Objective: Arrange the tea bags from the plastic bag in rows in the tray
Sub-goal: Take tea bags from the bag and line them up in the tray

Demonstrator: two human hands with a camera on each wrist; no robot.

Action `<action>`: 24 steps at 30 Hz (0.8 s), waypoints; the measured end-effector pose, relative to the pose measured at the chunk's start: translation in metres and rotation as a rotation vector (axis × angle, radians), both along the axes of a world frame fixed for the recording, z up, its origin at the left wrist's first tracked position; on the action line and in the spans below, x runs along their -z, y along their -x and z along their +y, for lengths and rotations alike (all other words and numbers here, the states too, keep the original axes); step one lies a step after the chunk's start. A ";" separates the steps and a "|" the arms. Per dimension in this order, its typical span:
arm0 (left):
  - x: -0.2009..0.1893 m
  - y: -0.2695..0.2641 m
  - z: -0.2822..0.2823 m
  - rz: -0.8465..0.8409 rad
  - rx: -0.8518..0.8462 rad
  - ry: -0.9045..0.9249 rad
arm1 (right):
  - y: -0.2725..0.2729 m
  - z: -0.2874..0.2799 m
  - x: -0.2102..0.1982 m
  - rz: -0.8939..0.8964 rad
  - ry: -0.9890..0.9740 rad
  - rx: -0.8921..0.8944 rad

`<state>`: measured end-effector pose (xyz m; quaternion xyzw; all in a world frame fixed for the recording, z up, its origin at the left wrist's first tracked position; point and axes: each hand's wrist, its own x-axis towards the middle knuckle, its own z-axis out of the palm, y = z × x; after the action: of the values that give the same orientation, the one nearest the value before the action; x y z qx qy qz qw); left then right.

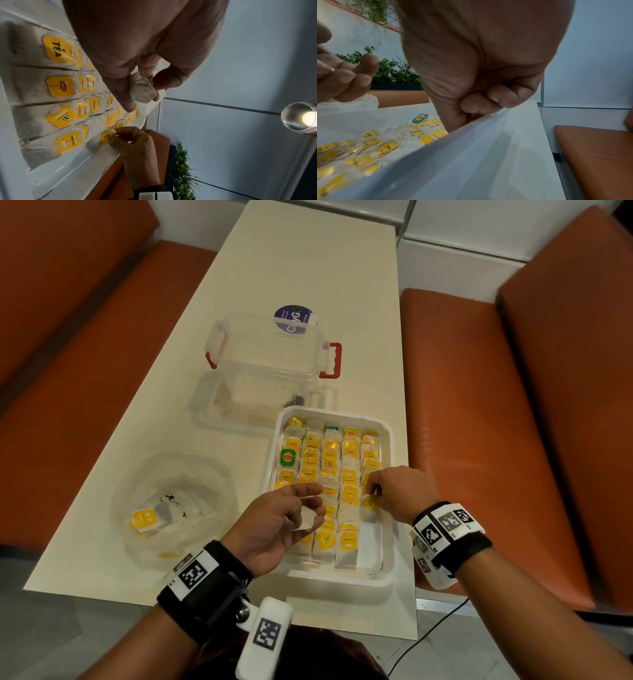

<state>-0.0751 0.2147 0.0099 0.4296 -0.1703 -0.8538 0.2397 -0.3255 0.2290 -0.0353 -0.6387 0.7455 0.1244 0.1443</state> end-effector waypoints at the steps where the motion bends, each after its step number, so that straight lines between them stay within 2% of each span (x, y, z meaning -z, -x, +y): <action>1: 0.000 0.000 0.000 0.010 -0.006 -0.012 | 0.000 -0.001 0.001 0.007 0.001 -0.001; 17: -0.001 0.000 -0.006 0.017 -0.057 -0.061 | -0.004 0.001 -0.005 -0.057 0.055 0.085; 20: 0.000 0.002 -0.007 0.008 -0.082 -0.077 | -0.016 0.010 -0.022 -0.160 0.152 0.086; 24: 0.000 0.004 -0.009 0.033 -0.111 -0.104 | -0.047 0.026 -0.054 -0.456 0.224 0.033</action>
<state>-0.0794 0.2056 0.0100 0.4363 -0.0978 -0.8538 0.2666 -0.2780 0.2550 0.0190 -0.6499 0.7132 -0.1083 0.2391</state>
